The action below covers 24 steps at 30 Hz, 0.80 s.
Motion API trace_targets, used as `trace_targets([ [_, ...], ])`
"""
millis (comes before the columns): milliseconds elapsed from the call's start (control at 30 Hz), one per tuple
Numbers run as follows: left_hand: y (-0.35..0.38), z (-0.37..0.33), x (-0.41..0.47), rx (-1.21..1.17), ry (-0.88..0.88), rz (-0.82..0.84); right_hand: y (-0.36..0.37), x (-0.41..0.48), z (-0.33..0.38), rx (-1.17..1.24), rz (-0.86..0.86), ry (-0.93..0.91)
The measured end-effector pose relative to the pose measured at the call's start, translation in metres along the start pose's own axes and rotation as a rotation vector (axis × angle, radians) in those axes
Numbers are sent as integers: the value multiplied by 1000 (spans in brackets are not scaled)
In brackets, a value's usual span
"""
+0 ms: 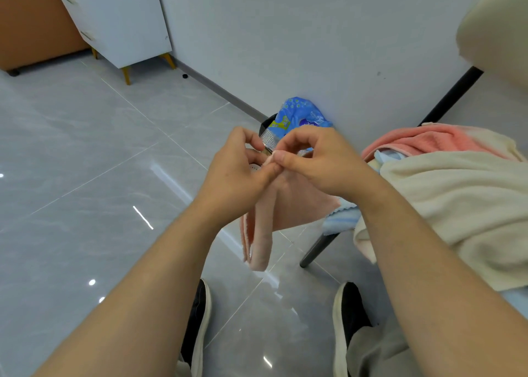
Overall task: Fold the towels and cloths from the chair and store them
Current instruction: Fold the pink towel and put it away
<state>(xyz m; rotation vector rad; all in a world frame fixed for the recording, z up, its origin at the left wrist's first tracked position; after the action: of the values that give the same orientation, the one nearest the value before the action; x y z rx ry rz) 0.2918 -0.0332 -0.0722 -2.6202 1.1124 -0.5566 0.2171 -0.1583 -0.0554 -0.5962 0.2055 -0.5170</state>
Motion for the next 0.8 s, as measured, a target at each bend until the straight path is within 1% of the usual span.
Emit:
trace_targets([
  [133, 0, 3, 0, -9, -28, 37, -16, 3, 1, -50, -122, 10],
  [267, 4, 4, 1, 12, -4, 63, -42, 5, 2, 30, -284, 24],
  [367, 4, 1, 2, 72, 55, 63, -66, 4, 1, 100, -443, 16],
  [433, 4, -3, 2, 101, 90, 63, -78, 2, 1, 140, -515, 13],
  [633, 5, -7, 1, 216, 185, 79, -83, 0, -9, 282, -537, 71],
  [733, 8, -5, 1, 285, 183, 108, -87, -2, -15, 354, -580, 100],
  [800, 8, -2, 0, 324, 149, 125, -88, -2, -19, 378, -599, 111],
])
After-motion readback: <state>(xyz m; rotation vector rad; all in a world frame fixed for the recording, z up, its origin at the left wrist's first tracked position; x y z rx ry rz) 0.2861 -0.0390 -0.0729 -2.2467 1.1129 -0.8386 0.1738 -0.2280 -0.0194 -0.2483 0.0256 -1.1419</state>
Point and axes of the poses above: each hand's wrist, its own x-axis towards the middle knuckle, its own y-axis out of the palm, z = x × y, the point moved 9 cm from there along x, towards the middle knuckle, and after that the axes turned 12 degrees about y, right-handed, at the moved point
